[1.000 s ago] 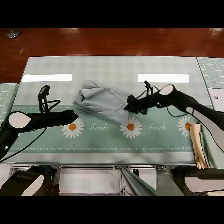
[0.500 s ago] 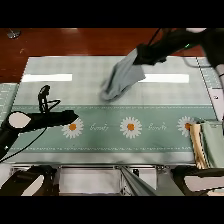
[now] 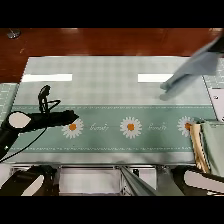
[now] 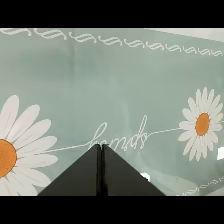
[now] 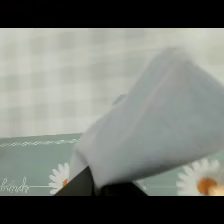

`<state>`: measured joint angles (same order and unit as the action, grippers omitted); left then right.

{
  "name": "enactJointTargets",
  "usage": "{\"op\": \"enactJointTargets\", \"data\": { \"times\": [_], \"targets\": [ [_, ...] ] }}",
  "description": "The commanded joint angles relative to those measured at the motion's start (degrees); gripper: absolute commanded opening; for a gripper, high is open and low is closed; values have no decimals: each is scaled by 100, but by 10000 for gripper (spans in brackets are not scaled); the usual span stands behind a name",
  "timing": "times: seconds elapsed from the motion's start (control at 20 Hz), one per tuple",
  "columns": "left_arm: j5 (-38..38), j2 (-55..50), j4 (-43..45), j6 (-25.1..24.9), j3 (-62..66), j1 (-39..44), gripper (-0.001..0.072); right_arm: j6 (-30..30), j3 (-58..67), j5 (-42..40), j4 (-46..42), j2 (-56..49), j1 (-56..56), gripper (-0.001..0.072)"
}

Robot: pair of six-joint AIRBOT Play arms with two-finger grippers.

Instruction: Fold the shirts.

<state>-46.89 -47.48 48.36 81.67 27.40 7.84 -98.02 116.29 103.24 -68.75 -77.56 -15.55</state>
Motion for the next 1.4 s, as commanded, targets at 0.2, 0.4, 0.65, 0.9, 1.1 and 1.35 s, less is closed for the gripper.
{"op": "enactJointTargets", "data": {
  "times": [0.2,0.4,0.65,0.9,1.1,1.35],
  "targets": [
    [46,-4,2,-22,-2,4,17,-116,-2625,313,-1659,2238,-2218,24],
    [146,-4,0,-17,-2,4,17,129,-4524,313,-2638,3519,-3235,25],
    [151,-7,2,-22,-2,4,17,-175,-6070,-68,-3370,4275,-4336,478],
    [225,-7,269,-472,282,-380,17,254,-5230,-946,-1958,3320,-4347,616],
    [-98,-358,262,-472,2247,-1075,17,293,-3495,-1384,181,2017,-3303,152],
    [-1158,-1648,1296,-245,5657,-470,15,1019,-2669,-3099,684,981,162,25]
  ]
}}
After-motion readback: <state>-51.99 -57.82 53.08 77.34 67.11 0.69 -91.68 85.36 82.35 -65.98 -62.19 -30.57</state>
